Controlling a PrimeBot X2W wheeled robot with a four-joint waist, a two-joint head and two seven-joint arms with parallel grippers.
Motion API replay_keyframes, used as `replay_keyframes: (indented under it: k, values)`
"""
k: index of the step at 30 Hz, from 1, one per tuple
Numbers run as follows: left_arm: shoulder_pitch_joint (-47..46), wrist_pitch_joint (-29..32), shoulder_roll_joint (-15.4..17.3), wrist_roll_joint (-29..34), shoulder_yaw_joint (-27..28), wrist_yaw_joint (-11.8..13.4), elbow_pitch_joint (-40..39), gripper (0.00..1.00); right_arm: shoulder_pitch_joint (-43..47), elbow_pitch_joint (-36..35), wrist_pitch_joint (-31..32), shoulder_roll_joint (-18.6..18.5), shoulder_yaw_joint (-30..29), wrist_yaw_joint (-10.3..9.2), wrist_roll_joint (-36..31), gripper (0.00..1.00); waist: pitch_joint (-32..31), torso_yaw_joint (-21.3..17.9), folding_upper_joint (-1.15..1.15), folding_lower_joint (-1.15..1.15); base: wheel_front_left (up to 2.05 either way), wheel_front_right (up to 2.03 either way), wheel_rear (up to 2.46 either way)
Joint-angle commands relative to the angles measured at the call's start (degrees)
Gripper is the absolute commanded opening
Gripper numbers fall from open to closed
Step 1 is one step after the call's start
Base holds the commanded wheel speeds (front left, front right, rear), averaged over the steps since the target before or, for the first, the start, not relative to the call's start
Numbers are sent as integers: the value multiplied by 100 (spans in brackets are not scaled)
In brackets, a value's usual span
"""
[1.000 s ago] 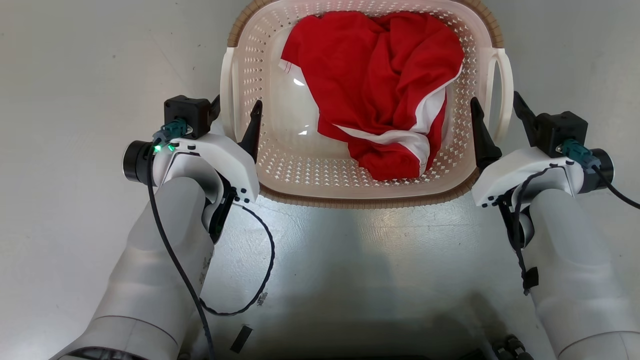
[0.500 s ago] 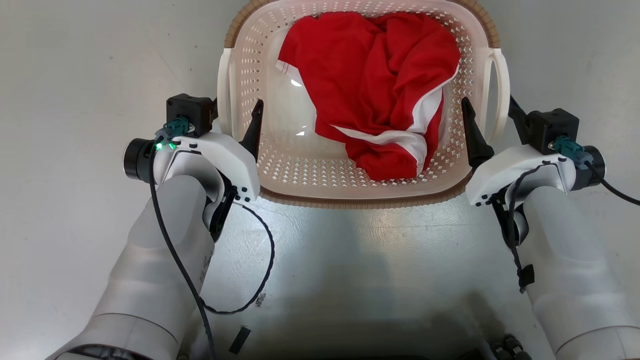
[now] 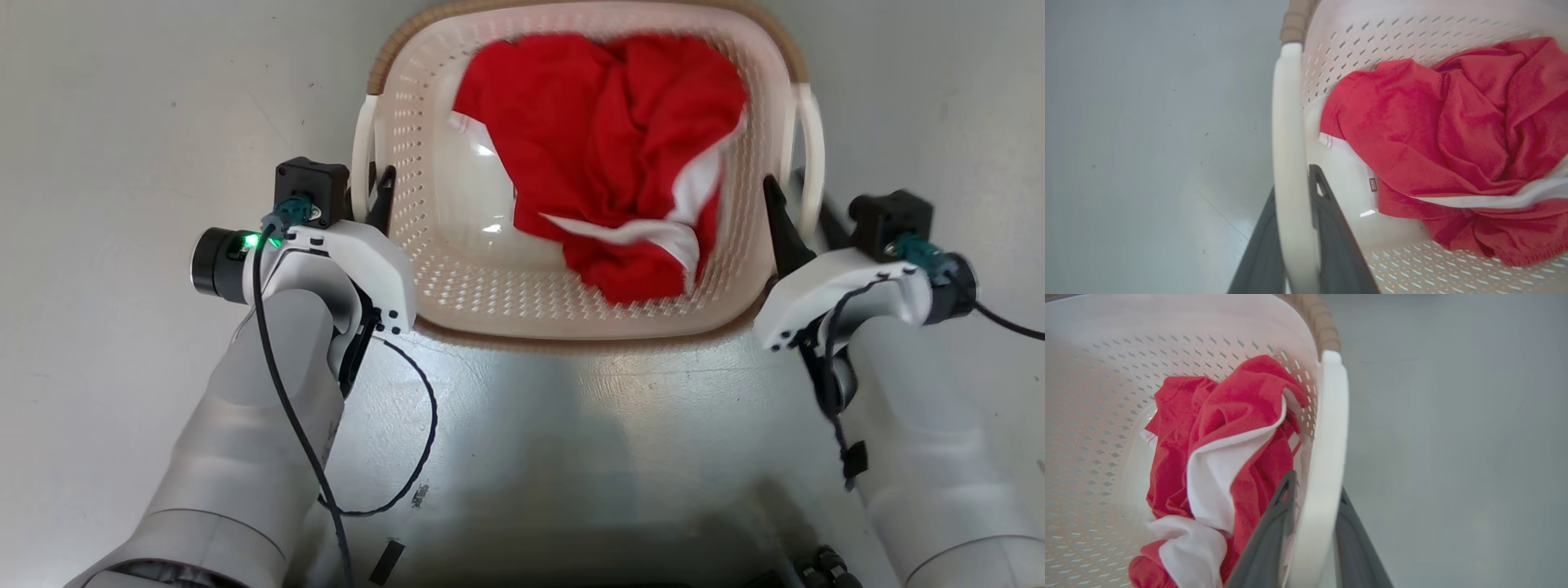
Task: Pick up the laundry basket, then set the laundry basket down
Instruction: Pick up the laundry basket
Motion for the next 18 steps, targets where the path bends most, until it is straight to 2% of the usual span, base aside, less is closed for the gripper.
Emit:
replay_keyframes:
  k: [1,10,18]
  values:
    - [72,-28,111,59,47,26,9,0,150,35,-36,80,152,35,72,0,-12,0,0,0,0,0,0]
    - [136,-28,92,49,-6,134,92,0,106,299,-36,80,167,35,33,0,-191,24,0,0,0,0,0]
    - [341,-28,74,-48,-99,203,305,0,30,751,-32,80,433,35,67,0,-598,-1,0,0,0,0,0]
